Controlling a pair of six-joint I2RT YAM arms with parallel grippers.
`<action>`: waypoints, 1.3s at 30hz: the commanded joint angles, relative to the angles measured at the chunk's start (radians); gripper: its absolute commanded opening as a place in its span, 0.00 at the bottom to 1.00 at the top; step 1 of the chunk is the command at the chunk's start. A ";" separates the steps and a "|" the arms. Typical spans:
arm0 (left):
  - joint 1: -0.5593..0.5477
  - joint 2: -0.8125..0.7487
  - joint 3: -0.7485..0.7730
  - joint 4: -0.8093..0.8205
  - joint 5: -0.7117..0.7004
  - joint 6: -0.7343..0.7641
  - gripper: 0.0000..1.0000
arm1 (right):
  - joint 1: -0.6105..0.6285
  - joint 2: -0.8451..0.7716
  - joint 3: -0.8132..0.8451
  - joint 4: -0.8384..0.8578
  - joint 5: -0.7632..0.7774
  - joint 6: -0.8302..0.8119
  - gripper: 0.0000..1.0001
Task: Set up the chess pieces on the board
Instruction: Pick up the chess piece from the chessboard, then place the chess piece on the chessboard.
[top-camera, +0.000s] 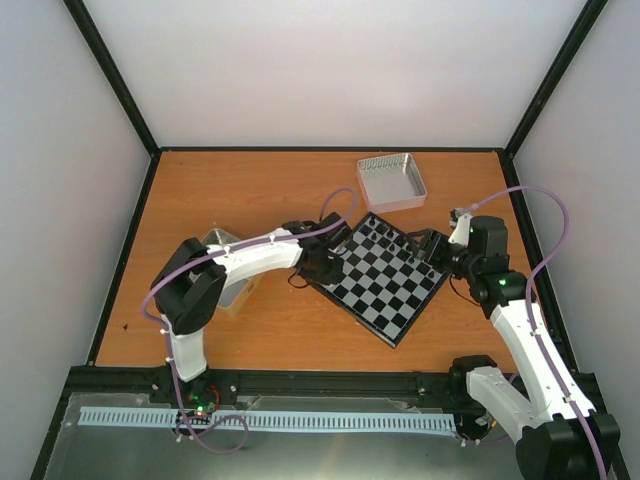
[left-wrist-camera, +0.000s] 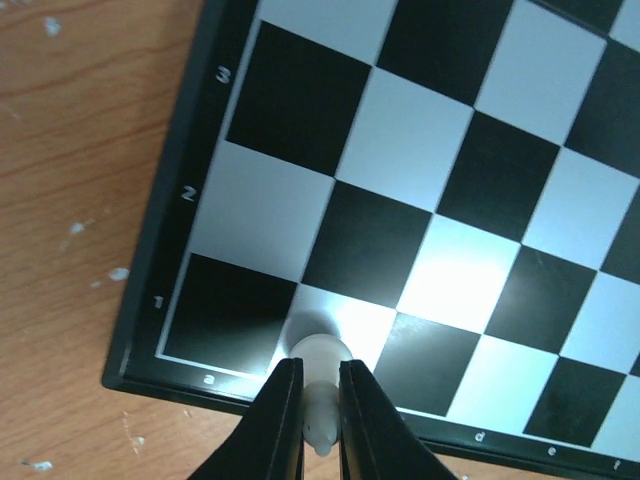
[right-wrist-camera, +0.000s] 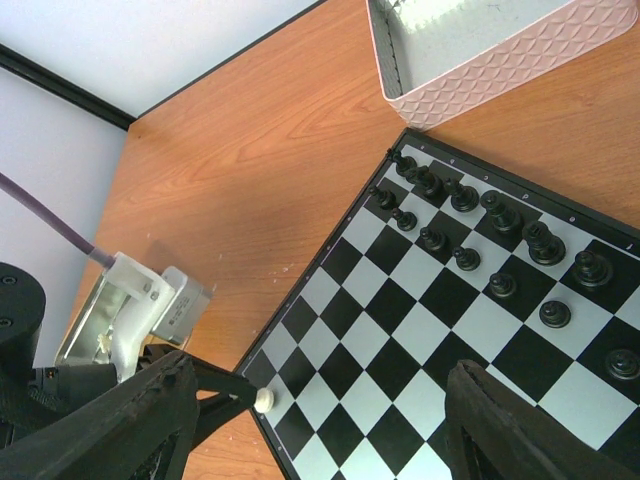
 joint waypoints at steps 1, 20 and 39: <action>-0.030 -0.021 0.014 -0.027 -0.015 -0.007 0.01 | 0.008 0.000 0.003 0.017 0.007 -0.011 0.68; -0.091 0.029 0.108 -0.018 0.012 -0.023 0.04 | 0.008 0.005 -0.012 0.027 0.005 -0.006 0.68; -0.105 0.071 0.084 -0.041 -0.012 -0.037 0.11 | 0.010 0.014 -0.013 0.030 0.004 -0.010 0.68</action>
